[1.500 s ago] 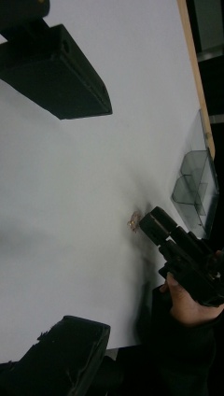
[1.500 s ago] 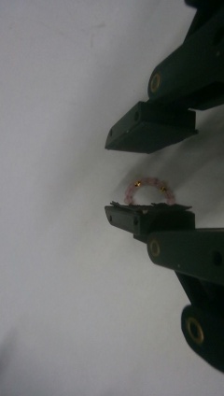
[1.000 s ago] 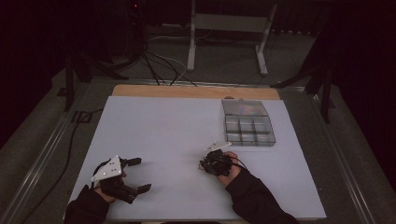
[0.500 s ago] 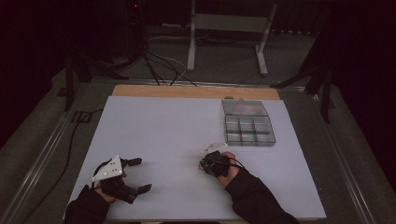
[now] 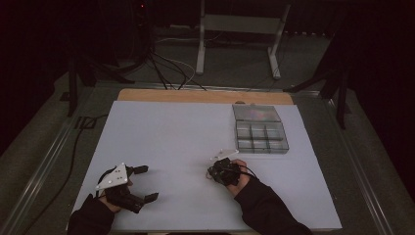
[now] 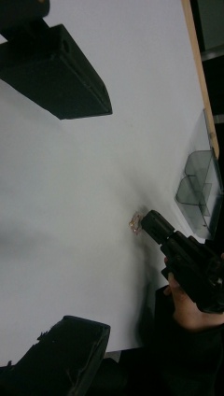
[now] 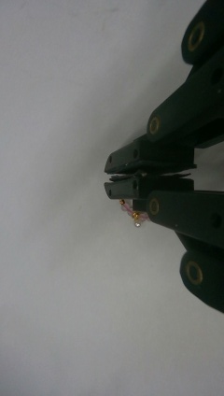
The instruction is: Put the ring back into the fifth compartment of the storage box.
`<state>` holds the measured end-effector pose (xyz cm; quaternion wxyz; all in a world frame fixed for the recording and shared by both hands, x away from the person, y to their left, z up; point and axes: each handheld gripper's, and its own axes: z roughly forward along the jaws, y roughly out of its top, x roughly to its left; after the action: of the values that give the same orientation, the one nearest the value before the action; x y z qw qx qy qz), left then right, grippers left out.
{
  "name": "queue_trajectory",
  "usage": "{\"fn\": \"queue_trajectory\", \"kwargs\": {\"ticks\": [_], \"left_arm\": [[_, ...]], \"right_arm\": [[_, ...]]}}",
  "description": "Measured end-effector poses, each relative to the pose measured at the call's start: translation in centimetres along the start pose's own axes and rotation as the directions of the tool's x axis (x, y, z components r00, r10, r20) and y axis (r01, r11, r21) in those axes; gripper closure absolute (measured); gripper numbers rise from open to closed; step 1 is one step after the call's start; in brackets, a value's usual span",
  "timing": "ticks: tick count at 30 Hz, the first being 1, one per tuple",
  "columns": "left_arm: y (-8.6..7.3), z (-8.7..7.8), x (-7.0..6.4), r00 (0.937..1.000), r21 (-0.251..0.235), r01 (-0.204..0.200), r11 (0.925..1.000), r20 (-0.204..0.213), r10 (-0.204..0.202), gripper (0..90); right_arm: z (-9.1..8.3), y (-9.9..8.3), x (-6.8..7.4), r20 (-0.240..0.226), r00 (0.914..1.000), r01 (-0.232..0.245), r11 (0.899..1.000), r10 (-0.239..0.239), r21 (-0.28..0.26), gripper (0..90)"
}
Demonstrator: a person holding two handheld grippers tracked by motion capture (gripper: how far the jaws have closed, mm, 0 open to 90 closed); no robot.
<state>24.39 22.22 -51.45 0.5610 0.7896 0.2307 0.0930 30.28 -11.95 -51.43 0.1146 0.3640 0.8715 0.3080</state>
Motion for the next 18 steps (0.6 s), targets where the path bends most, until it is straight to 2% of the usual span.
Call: {"fn": "queue_trajectory", "kwargs": {"ticks": [4,18], "left_arm": [[0.0,0.0,0.0,1.0,-0.005,0.001,1.0,0.0,-0.001,0.7],[0.0,0.0,0.0,1.0,0.001,-0.001,1.0,0.002,0.001,0.7]], "right_arm": [[-0.3,0.2,0.3,-0.004,1.0,0.005,1.0,-0.006,-0.014,86.6],[-2.1,0.8,-0.3,0.007,0.9999,-0.007,0.998,0.008,-0.066,86.6]]}}
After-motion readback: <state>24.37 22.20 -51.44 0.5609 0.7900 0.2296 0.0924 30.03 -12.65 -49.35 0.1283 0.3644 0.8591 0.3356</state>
